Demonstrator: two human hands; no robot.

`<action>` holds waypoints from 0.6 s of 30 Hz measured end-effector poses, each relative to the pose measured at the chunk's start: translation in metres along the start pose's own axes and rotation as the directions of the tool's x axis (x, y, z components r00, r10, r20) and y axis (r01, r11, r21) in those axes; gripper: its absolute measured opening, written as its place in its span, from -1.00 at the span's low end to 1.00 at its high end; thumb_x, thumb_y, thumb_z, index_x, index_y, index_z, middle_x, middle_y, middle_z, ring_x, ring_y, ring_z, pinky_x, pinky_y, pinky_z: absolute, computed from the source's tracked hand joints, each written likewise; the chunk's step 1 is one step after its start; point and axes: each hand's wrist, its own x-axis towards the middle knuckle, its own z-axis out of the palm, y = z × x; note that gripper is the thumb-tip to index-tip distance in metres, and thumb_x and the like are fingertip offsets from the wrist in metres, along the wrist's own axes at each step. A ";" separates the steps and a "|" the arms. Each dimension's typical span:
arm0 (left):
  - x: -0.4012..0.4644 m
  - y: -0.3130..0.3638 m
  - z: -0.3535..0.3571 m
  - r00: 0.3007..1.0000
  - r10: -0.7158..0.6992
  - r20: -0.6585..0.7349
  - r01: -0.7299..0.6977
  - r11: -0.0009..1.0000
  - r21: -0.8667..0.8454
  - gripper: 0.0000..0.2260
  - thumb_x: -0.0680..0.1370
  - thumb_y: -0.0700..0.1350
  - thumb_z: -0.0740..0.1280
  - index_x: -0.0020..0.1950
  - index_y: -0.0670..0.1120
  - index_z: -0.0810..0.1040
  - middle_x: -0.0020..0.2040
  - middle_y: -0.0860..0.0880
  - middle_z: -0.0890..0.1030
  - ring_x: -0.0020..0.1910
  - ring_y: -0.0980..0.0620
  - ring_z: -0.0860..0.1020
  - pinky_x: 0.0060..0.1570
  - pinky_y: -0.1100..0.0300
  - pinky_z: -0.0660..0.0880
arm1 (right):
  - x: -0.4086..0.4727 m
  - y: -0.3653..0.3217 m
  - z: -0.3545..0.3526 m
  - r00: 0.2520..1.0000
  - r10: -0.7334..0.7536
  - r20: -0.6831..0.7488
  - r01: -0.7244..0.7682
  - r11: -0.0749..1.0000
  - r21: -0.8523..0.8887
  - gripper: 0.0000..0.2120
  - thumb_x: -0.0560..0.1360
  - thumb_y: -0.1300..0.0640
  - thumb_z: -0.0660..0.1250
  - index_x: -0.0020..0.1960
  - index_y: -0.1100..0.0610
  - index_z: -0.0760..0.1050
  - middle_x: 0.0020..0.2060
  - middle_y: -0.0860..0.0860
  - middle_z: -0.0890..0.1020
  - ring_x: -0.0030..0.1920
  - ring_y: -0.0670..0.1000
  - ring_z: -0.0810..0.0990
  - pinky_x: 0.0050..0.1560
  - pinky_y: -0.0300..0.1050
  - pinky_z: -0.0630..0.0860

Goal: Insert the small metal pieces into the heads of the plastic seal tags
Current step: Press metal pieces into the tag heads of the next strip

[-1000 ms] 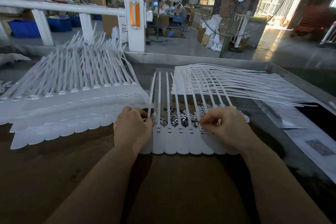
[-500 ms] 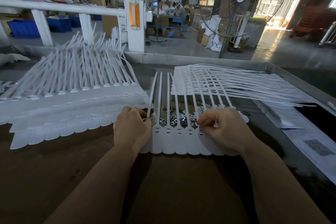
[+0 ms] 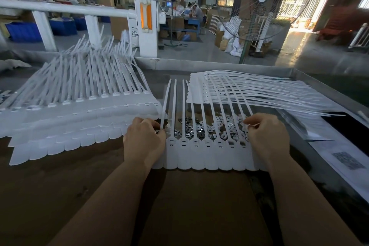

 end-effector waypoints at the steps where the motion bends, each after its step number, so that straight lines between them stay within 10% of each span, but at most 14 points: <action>1: 0.000 0.000 0.000 1.000 0.000 0.001 0.000 1.000 -0.002 -0.79 0.51 -0.04 0.32 0.08 -0.09 0.59 0.08 -0.07 0.47 0.04 -0.05 0.46 0.09 0.05 0.39 | 0.000 0.000 0.001 0.999 -0.002 0.033 0.003 1.000 -0.029 -0.77 0.48 0.29 0.25 -0.02 0.10 0.64 0.03 0.07 0.62 -0.03 0.09 0.56 0.05 0.04 0.53; 18: -0.003 0.001 -0.003 1.000 0.007 0.004 -0.007 1.000 -0.002 -0.77 0.52 -0.04 0.32 0.12 -0.10 0.58 0.11 -0.08 0.49 0.05 -0.04 0.46 0.08 0.09 0.38 | -0.005 0.000 0.007 0.989 -0.017 0.146 0.049 0.975 -0.216 -0.81 0.54 0.11 0.27 0.11 0.05 0.59 0.12 0.09 0.52 0.17 0.09 0.42 0.18 0.04 0.36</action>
